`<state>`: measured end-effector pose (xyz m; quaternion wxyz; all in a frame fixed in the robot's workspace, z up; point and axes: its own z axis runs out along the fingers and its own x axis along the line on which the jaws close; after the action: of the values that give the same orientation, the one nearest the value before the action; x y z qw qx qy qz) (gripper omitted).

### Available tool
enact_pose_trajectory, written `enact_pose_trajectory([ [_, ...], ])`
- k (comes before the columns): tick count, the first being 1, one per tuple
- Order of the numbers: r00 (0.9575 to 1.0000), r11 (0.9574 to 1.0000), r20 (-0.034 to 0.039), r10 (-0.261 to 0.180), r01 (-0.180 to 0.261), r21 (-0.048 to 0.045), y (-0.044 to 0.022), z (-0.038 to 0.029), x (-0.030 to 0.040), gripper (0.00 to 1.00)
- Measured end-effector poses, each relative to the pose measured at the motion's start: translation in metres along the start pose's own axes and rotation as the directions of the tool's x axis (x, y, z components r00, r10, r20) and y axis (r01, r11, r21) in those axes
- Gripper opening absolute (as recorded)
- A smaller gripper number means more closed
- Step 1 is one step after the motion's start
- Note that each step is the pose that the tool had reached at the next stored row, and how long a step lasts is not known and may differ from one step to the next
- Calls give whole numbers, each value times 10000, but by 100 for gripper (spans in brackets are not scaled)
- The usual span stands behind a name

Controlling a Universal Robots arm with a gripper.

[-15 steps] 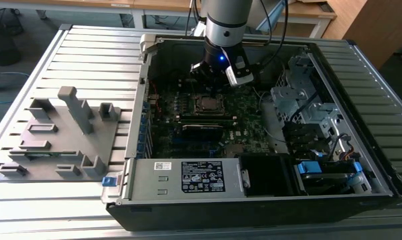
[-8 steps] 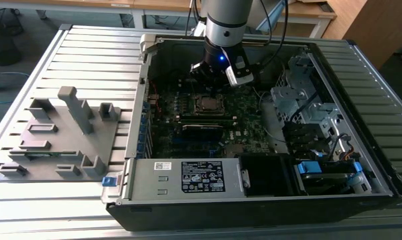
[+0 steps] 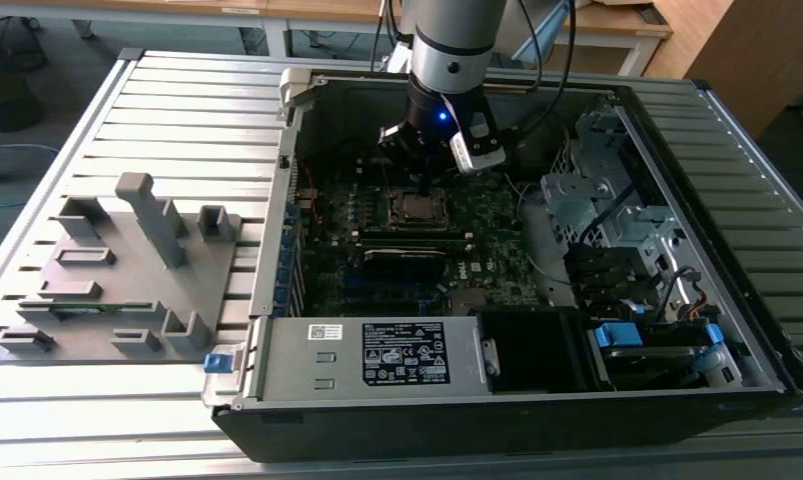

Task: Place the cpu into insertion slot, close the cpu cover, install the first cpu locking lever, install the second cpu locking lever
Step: 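Install the first cpu locking lever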

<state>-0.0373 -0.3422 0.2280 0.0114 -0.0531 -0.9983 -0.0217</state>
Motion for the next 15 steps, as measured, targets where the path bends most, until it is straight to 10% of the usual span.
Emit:
enact_pose_trajectory([
  [15, 10000, 10000, -1, 0, 0, 0, 3, -81, 2, 10],
])
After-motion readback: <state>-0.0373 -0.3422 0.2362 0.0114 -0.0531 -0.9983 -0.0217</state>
